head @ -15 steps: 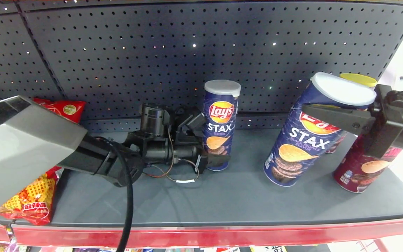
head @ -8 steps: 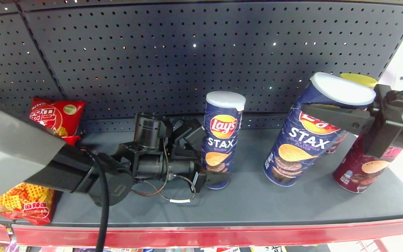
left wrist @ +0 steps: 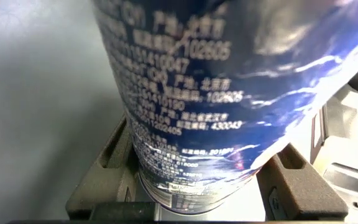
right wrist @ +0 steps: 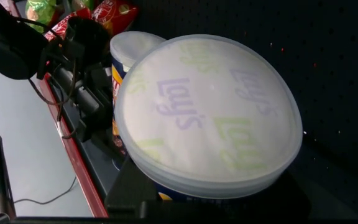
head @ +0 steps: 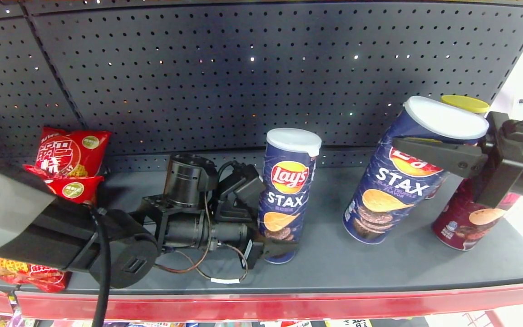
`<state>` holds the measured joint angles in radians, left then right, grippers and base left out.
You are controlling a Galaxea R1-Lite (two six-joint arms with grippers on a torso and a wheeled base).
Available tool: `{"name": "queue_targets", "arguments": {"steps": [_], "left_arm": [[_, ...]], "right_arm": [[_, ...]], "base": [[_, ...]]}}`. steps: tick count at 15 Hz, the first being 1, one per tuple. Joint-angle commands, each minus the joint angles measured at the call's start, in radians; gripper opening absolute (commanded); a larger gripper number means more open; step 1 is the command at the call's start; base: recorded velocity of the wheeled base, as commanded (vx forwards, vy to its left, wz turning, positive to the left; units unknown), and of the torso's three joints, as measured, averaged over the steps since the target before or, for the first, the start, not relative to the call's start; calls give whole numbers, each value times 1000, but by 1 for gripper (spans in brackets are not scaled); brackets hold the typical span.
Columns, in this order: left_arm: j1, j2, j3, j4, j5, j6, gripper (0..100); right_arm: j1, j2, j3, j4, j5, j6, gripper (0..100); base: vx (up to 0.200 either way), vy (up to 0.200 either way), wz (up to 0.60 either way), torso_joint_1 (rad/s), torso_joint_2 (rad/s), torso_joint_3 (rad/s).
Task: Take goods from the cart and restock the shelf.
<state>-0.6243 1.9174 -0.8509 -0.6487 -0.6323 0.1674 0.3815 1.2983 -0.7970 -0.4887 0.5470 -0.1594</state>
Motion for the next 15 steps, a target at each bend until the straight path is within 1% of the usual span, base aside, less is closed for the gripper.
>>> {"name": "queue_targets", "arguments": {"steps": [1, 8, 9, 15], "left_arm": [[-6, -17, 18, 0, 0, -2, 0], [-12, -40, 92, 1, 10, -2, 0], [-18, -40, 105, 0, 17, -2, 100], [-18, -57, 119, 1, 19, -2, 100]], "right_arm": [[0, -2, 1, -1, 1, 0, 0], [0, -2, 1, -1, 1, 0, 0], [0, -4, 1, -1, 1, 0, 0], [2, -8, 1, -1, 1, 0, 0]], "base": [[0, 0, 0, 0, 0, 0], [0, 0, 0, 0, 0, 0], [0, 0, 0, 0, 0, 0], [0, 0, 0, 0, 0, 0]]}}
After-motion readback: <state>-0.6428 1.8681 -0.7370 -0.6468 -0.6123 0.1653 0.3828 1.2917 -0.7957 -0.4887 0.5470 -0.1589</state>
